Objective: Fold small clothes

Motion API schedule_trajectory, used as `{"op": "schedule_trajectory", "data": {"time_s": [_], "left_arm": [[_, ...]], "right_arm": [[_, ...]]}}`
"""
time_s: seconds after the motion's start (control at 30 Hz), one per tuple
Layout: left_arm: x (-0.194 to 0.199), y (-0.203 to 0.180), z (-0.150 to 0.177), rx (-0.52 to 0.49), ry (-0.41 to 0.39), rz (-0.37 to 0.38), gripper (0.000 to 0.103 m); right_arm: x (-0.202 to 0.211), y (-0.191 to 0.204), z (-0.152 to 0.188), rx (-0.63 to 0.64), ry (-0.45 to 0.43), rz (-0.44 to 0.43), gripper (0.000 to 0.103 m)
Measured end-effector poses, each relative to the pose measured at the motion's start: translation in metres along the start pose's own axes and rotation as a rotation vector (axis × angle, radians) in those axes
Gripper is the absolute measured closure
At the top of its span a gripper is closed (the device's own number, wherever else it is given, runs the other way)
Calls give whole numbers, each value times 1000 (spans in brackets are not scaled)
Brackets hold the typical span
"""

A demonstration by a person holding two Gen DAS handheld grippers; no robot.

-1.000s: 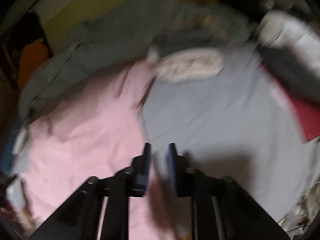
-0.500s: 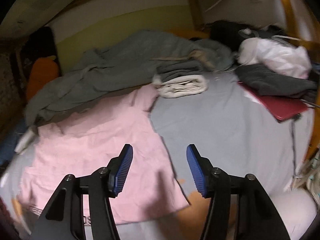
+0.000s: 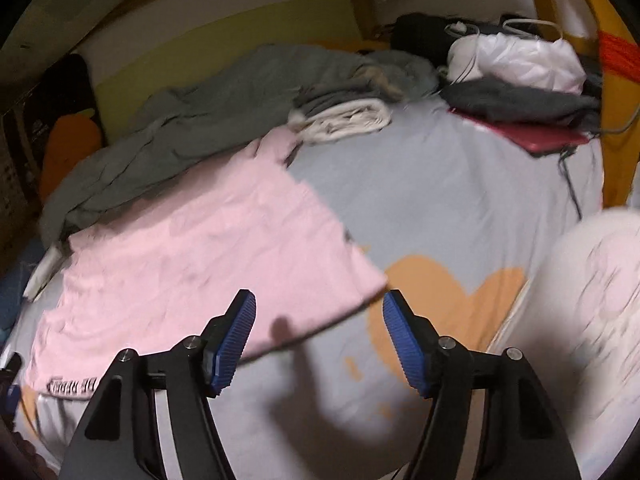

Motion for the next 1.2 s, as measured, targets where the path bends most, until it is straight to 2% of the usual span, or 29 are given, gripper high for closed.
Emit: {"op": "schedule_trajectory", "data": {"time_s": [0.07, 0.13, 0.2, 0.3, 0.4, 0.43, 0.47, 0.5, 0.53, 0.57, 0.73, 0.87, 1.03, 1.13, 1.2], "left_arm": [[-8, 2, 8, 18, 56, -9, 29], [-16, 6, 11, 62, 100, 16, 39], [-17, 14, 9, 108, 92, 37, 41], [-24, 26, 6, 191, 99, 71, 47], [-24, 32, 4, 238, 94, 72, 65], [-22, 34, 3, 252, 96, 66, 78], [-22, 36, 1, 266, 106, 54, 83], [-20, 38, -1, 282, 115, 45, 85], [-16, 40, -4, 296, 106, 50, 94], [-10, 41, -8, 301, 82, 68, 97], [18, 27, -32, 276, -6, 119, 99], [49, 9, -46, 236, -58, 104, 99], [66, -14, -56, 217, -49, 77, 99], [53, -19, -66, 180, -26, 61, 99], [32, -18, -76, 178, 18, 47, 99]], "right_arm": [[-9, 2, 2, -2, 43, -22, 35], [-22, -2, 4, -40, 122, -58, 35], [-35, -8, 6, -87, 184, -113, 35], [-40, -8, 2, -90, 181, -142, 46], [-46, -17, -4, -154, 181, -146, 66], [-47, -20, -6, -170, 179, -143, 85], [-49, -21, -10, -188, 183, -162, 100], [-51, -20, -13, -196, 188, -187, 100], [-50, -20, -16, -200, 178, -188, 100], [-44, -21, -20, -192, 145, -178, 100], [-8, -22, -40, -167, 43, -200, 101], [34, -34, -61, -129, -48, -198, 102], [42, -44, -78, -119, -4, -189, 102], [28, -38, -85, -132, 26, -188, 102], [11, -31, -98, -168, 71, -202, 102]]}}
Point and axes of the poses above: each gripper's, at about its wrist camera, not at the fingertips, and x roughly against the way its jaws point, y to its left, z to its underside, the point moved 1 cm from there along -x, roughly the way its jaws point, and after that the axes turned 7 degrees about z, right-handed, at the moved point
